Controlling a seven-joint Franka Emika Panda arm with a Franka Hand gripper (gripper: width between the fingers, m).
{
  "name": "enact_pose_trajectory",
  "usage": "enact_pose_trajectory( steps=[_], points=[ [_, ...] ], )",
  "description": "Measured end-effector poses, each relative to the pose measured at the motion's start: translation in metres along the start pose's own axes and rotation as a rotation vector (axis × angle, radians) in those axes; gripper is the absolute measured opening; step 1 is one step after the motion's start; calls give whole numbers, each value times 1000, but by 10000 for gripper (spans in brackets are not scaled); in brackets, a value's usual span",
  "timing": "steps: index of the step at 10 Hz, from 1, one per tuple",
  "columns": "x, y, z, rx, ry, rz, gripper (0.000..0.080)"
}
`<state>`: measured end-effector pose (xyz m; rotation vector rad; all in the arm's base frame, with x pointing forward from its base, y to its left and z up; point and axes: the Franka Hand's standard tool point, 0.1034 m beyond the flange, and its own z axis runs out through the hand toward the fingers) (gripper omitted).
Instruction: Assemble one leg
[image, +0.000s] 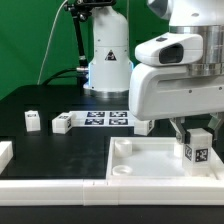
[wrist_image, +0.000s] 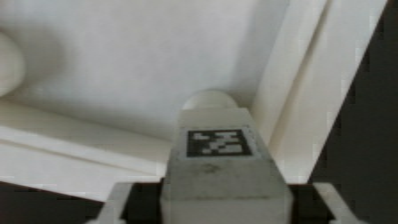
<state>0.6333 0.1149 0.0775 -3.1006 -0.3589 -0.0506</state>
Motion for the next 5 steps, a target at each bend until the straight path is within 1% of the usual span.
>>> enact_pose_trajectory(
  steps=[1, 2, 5],
  points=[
    [0, -1, 0, 2, 4, 71, 290],
    [0, -1, 0, 11, 5, 248, 290],
    [-2, 3, 0, 43, -2, 610, 290]
  ],
)
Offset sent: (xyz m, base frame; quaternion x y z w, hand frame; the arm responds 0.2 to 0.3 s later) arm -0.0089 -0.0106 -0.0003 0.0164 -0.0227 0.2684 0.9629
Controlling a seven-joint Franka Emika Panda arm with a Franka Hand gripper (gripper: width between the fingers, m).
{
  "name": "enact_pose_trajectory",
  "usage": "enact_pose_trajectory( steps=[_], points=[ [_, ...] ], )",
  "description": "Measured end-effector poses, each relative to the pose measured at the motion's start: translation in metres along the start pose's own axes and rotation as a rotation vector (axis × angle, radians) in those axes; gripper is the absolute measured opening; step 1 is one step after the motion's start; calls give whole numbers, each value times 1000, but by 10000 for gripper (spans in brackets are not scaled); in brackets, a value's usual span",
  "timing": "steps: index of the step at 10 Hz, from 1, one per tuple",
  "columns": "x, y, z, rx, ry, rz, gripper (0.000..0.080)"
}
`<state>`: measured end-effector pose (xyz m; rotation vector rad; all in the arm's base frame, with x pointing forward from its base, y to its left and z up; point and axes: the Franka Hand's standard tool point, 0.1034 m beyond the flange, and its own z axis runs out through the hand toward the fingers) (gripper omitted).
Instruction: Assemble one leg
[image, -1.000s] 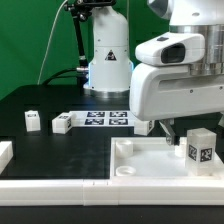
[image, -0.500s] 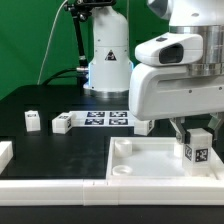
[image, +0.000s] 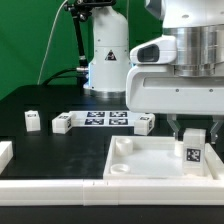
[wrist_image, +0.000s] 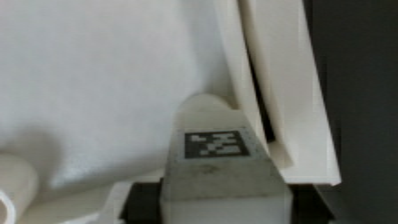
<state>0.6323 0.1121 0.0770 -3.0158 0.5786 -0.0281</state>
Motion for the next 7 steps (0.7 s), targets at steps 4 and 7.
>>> enact_pose_trajectory(
  steps=[4, 7],
  points=[
    [2, 11, -1, -33, 31, 339, 302],
    [5, 27, -3, -75, 42, 511, 306]
  ],
)
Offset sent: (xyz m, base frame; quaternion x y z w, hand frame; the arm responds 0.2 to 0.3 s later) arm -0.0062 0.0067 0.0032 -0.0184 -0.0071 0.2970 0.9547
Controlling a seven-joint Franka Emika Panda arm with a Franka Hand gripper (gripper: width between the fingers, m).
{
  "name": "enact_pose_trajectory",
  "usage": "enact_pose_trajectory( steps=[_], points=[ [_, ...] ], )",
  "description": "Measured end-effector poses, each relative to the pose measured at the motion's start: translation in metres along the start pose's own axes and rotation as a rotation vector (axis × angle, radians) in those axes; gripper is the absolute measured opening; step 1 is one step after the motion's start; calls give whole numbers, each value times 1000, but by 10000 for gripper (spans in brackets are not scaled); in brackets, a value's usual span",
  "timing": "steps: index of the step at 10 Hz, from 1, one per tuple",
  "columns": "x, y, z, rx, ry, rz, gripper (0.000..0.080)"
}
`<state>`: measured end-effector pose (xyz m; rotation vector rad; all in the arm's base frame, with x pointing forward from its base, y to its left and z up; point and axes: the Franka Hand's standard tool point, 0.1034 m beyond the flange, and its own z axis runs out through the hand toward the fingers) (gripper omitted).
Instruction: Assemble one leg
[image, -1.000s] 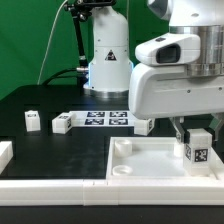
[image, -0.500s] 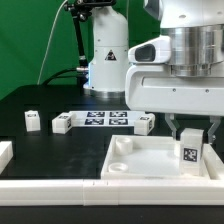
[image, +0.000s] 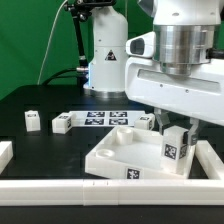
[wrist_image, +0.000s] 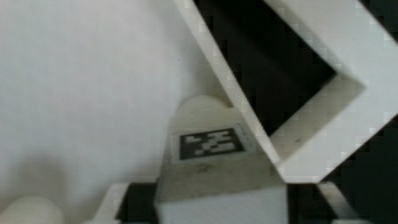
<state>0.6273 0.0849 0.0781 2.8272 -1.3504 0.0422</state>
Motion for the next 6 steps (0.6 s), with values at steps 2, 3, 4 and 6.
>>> enact_pose_trajectory(
  steps=[2, 3, 4, 6],
  points=[
    [2, 2, 0, -4, 6, 2, 381],
    [1, 2, 1, -4, 5, 2, 381],
    [1, 2, 1, -4, 5, 2, 519],
    [1, 2, 1, -5, 5, 2, 642]
  ],
)
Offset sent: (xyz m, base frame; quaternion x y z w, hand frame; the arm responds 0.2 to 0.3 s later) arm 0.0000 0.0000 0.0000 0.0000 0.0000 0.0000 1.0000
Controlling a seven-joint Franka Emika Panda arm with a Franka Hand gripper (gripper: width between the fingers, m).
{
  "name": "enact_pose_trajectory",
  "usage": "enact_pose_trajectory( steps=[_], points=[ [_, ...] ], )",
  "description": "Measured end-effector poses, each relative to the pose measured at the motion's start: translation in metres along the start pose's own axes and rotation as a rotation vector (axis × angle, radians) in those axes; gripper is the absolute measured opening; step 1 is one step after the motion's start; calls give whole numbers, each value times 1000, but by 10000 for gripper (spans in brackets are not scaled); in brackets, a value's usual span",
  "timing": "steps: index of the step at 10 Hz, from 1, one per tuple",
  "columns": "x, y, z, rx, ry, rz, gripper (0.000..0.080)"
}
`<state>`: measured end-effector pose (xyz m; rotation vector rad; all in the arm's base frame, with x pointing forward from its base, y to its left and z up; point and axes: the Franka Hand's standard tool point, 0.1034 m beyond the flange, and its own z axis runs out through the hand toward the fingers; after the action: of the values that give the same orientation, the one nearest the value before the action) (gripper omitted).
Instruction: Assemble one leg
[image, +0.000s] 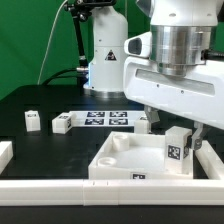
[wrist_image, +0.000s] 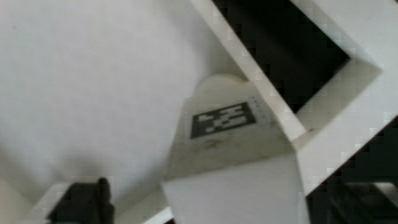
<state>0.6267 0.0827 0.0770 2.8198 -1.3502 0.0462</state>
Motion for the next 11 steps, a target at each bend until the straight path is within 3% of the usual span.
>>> enact_pose_trajectory(
  steps=[11],
  points=[
    [0, 0, 1, -1, 0, 0, 649]
  ],
)
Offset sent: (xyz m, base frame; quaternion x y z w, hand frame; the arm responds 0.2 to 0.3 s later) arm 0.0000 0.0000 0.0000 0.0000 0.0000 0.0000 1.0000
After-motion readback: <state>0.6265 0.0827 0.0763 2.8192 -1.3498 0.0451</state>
